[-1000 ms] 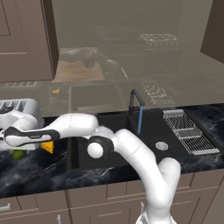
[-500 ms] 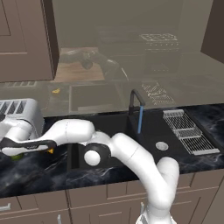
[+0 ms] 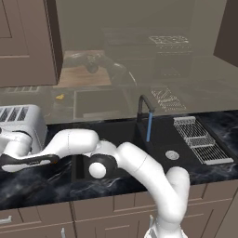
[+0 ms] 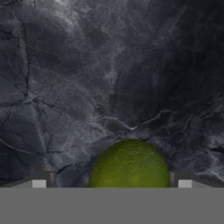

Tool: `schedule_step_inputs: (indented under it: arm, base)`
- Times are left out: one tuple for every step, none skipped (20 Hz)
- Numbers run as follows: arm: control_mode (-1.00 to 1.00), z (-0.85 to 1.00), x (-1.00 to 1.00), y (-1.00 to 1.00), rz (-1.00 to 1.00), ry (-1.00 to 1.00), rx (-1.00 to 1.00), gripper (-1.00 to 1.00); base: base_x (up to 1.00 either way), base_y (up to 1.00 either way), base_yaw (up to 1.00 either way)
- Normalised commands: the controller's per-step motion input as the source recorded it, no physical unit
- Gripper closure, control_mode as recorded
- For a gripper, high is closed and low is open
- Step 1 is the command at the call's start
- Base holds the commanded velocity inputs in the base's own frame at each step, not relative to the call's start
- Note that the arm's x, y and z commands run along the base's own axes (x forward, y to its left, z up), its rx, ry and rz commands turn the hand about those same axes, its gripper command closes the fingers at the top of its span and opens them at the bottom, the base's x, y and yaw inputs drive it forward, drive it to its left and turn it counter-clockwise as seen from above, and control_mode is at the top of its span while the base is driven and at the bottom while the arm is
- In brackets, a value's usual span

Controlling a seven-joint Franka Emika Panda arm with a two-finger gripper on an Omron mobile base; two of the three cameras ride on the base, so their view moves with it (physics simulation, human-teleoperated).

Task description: Turn on the sink faucet. Then move the lime from the counter to the sink. Turn off the sink. Move the vegetable from the sink to the pot next to the stove. Finally move the pot to the front left burner.

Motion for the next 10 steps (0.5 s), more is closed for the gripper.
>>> schedule_step_inputs:
  arm:
    - [-1.0, -0.4, 0.19, -0.29, 0.04, -0.13, 0.05, -1.0]
    - [-1.0, -0.39, 0.27, -0.32, 0.04, -0.13, 0.06, -1.0]
    - [-1.0, -0.39, 0.27, -0.31, 0.04, -0.13, 0.06, -1.0]
    - [-1.0, -0.39, 0.31, -0.31, 0.05, -0.13, 0.06, -1.0]
    - [-1.0, -0.39, 0.34, -0.27, 0.06, -0.13, 0.07, -1.0]
    - [-1.0, -0.37, 0.34, -0.24, 0.06, -0.11, 0.08, -1.0]
    - [-1.0, -0.39, 0.34, -0.18, 0.07, -0.09, 0.09, -1.0]
    - [-1.0, -0.37, 0.29, -0.12, 0.07, -0.07, 0.09, -1.0]
    - [-1.0, -0.37, 0.26, -0.05, 0.07, -0.05, 0.09, -1.0]
    - [-1.0, -0.4, 0.13, 0.0, 0.07, -0.04, 0.09, -1.0]
  base:
    - [0.0, 0.0, 0.0]
    - [0.0, 0.0, 0.0]
    - [0.0, 0.0, 0.0]
    - [0.0, 0.0, 0.0]
    - [0.0, 0.0, 0.0]
    - [0.0, 0.0, 0.0]
    - [0.0, 0.0, 0.0]
    - [0.0, 0.0, 0.0]
    - [0.0, 0.0, 0.0]
    - [0.0, 0.0, 0.0]
